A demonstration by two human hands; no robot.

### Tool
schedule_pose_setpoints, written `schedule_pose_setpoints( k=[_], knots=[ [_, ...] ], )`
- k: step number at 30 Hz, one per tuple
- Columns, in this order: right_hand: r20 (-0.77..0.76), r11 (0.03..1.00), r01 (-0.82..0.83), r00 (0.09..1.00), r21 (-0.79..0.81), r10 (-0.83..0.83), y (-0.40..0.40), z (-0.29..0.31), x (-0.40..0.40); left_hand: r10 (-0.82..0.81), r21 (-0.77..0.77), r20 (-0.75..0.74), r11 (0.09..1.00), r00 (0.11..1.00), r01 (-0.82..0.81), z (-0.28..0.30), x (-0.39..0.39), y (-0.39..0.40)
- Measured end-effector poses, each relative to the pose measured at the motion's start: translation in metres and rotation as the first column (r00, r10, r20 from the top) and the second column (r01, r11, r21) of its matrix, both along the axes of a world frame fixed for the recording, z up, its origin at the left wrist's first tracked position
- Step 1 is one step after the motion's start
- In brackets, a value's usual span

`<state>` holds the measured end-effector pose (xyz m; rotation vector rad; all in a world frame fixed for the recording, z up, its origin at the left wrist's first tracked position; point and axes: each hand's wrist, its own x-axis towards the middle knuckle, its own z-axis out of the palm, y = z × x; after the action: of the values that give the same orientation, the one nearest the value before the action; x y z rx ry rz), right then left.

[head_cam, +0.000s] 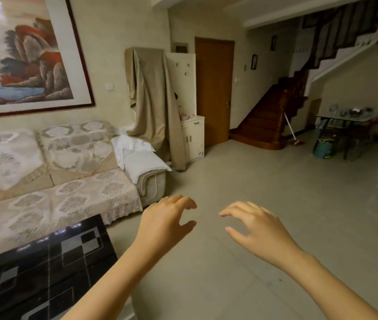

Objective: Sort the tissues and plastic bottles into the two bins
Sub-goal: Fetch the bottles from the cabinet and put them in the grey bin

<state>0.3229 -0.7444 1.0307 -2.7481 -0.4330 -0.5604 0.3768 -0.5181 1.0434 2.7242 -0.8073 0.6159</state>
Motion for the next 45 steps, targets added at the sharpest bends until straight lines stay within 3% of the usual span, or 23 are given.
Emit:
schedule_pose_setpoints(
  k=[12,26,36,45],
  knots=[
    [-0.021,0.997,0.070,0.997,0.013,-0.070,-0.136,0.007,0.091,-0.031,0.037,-0.009,0.999,0.999,0.032,0.003,0.102,-0.131],
    [-0.035,0.998,0.035,0.999,-0.042,-0.036,-0.206,0.018,0.330,0.051,0.029,-0.015,0.998,0.999,-0.050,0.007,0.336,-0.187],
    [-0.054,0.995,0.080,0.995,-0.052,-0.083,-0.309,0.008,0.470,-0.012,0.059,-0.046,0.998,0.999,0.014,0.004,0.485,-0.290],
    [-0.078,0.999,-0.018,0.997,-0.050,0.014,-0.410,-0.001,0.633,0.066,0.007,-0.018,0.998,0.998,-0.066,0.001,0.627,-0.390]
  ],
)
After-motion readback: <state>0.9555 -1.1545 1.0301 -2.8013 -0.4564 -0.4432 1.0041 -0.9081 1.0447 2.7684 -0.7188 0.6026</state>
